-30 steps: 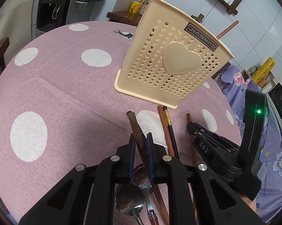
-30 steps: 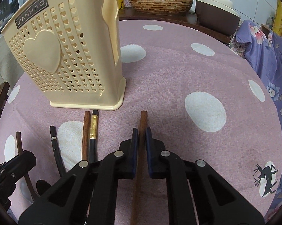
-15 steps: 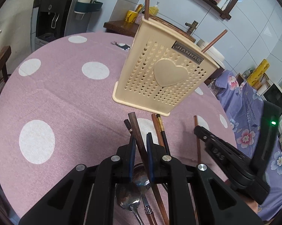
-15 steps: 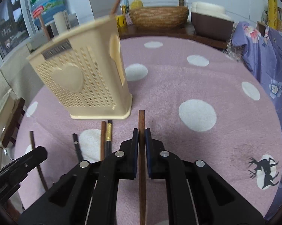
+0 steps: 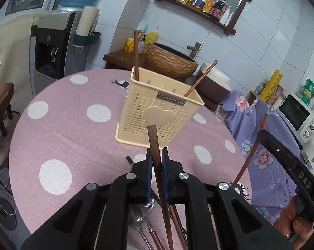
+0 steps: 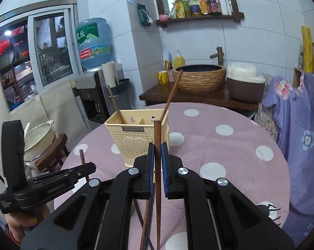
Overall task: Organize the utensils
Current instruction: 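Lift and carry both chopsticks above the beige holder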
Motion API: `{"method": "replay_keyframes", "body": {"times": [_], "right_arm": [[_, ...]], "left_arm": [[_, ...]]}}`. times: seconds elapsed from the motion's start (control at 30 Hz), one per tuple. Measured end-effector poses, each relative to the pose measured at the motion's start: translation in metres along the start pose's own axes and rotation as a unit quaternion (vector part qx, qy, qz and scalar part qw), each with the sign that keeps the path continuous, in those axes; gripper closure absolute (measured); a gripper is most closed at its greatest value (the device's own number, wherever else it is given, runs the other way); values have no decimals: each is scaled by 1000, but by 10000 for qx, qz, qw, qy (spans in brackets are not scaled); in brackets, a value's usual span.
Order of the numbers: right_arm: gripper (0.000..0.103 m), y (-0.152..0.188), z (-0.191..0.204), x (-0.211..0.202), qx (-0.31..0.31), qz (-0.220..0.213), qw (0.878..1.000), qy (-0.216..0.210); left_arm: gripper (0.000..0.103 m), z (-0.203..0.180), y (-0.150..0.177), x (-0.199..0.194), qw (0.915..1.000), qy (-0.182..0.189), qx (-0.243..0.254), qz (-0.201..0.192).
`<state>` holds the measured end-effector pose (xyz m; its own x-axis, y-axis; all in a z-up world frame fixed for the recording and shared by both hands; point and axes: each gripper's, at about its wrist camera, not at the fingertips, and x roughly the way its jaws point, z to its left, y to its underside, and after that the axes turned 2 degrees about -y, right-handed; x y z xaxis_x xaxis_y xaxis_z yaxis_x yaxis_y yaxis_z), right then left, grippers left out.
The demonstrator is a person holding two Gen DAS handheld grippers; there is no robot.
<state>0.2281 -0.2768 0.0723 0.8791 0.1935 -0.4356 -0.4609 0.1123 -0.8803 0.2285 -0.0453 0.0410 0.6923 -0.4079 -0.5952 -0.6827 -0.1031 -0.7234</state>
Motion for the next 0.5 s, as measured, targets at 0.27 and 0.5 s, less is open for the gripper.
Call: {"method": "replay_keyframes", "body": {"times": [0.27, 0.5], "right_arm": [[95, -7, 6, -25, -47, -99, 9998, -178], [95, -18, 16, -38, -216, -253, 9992, -228]], "left_arm": [[94, -4, -7, -17, 9999, 69, 70, -141], [95, -8, -18, -33, 9991, 37, 209, -360]]}}
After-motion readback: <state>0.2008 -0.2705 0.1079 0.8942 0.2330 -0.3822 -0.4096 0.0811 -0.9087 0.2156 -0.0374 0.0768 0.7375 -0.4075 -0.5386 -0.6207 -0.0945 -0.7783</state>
